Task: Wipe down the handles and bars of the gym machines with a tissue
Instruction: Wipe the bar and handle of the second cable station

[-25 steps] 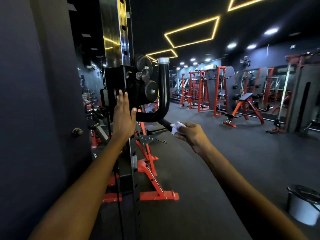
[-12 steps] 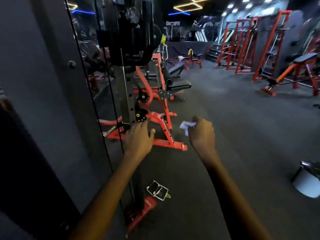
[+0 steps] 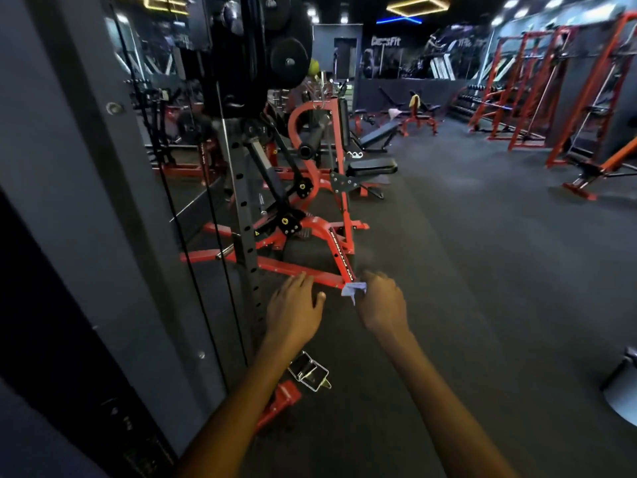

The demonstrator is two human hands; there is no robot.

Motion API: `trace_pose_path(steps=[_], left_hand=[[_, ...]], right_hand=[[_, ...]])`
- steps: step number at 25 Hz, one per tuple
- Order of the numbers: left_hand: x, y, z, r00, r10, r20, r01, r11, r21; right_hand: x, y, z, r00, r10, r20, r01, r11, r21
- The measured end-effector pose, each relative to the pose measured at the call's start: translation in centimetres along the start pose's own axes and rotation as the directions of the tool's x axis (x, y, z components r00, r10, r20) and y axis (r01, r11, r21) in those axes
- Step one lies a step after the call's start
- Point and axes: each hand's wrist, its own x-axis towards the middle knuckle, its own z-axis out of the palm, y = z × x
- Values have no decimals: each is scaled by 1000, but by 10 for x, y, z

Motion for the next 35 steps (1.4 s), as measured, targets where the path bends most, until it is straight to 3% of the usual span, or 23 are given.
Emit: trace_pose_path(steps=[8,14,17,22,26,28,33,35], left_hand=[[80,70,52,989,-143,-45,137,984,-116],[128,66,46,955,-267,-131,267,964,-18],[149,61,38,898,-382,-220,384,923,-36],[176,56,18,753,-508,-419,483,858,-172],[199,70,-16,645,-433,-630,351,900,-259],[213,74,-34,675,-350,-649,276,936,-218],[252,63,-67,837,-238,-493,304,951,56],[263,52,-72,854,-194,-482,254,965,62]], right_hand=[[88,91,-22,989,-125,76,126,992,-7],[180,104,4,966,-231,114,196,947,256],[228,91,20,930,-341,135,274,892,359],[298,88,33,870,-492,25,403,739,540],[349,83,50,856,-517,-16,384,615,689],[362,77,51,863,-502,-48,345,518,783],[384,57,47,883,-462,-81,255,327,910],[392,46,47,891,-439,-113,260,292,920]])
